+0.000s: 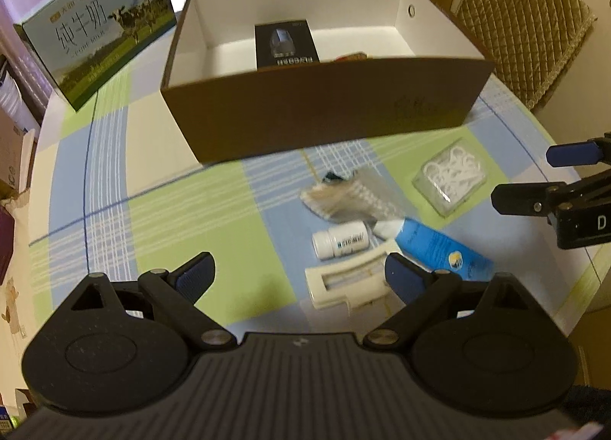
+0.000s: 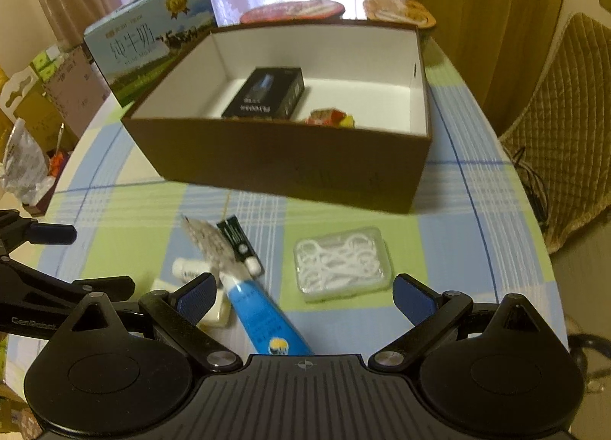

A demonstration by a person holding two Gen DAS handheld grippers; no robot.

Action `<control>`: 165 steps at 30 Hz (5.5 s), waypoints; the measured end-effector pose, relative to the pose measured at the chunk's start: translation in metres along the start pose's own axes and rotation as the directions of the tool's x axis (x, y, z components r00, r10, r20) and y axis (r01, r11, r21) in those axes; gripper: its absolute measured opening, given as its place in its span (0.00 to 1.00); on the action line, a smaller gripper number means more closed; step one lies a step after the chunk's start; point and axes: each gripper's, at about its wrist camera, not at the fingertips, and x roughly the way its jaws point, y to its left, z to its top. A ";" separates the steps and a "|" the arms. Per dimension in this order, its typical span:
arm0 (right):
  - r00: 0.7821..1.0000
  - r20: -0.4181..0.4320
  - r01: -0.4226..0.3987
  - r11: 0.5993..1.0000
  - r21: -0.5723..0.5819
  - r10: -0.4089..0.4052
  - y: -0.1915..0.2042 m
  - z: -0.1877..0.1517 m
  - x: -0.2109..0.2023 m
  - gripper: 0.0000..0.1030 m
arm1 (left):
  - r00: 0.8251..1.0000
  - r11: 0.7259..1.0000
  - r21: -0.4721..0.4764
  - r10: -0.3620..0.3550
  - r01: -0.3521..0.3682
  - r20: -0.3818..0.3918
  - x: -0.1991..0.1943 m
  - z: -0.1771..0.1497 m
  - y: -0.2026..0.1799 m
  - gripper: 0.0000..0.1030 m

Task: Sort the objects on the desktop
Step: 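Grasp the cream plastic holder with the left gripper while the right gripper grasps the clear floss-pick box, then carry the cream holder and floss-pick box over the brown box, then lower both items into the brown box and open both grippers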

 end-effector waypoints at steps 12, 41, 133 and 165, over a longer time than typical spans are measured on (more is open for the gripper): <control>0.998 -0.053 0.014 1.000 0.005 -0.014 -0.010 -0.033 0.016 0.94 | 0.998 0.999 -0.022 -0.036 0.035 -0.055 0.022 -0.024 -0.006 0.91; 0.994 -0.102 0.051 0.991 0.125 -0.038 -0.068 -0.054 0.041 0.94 | 0.989 0.978 -0.207 -0.045 0.015 -0.142 0.090 -0.008 -0.032 0.92; 0.984 0.132 -0.116 0.993 -0.003 0.115 -0.048 0.121 0.023 0.81 | 0.975 0.999 -0.046 0.027 -0.017 0.221 0.021 0.152 0.050 0.83; 0.998 -0.043 -0.050 0.987 -0.151 0.044 -0.060 0.174 0.098 0.81 | 0.992 0.998 0.058 0.031 -0.024 -0.125 0.135 0.191 0.045 0.83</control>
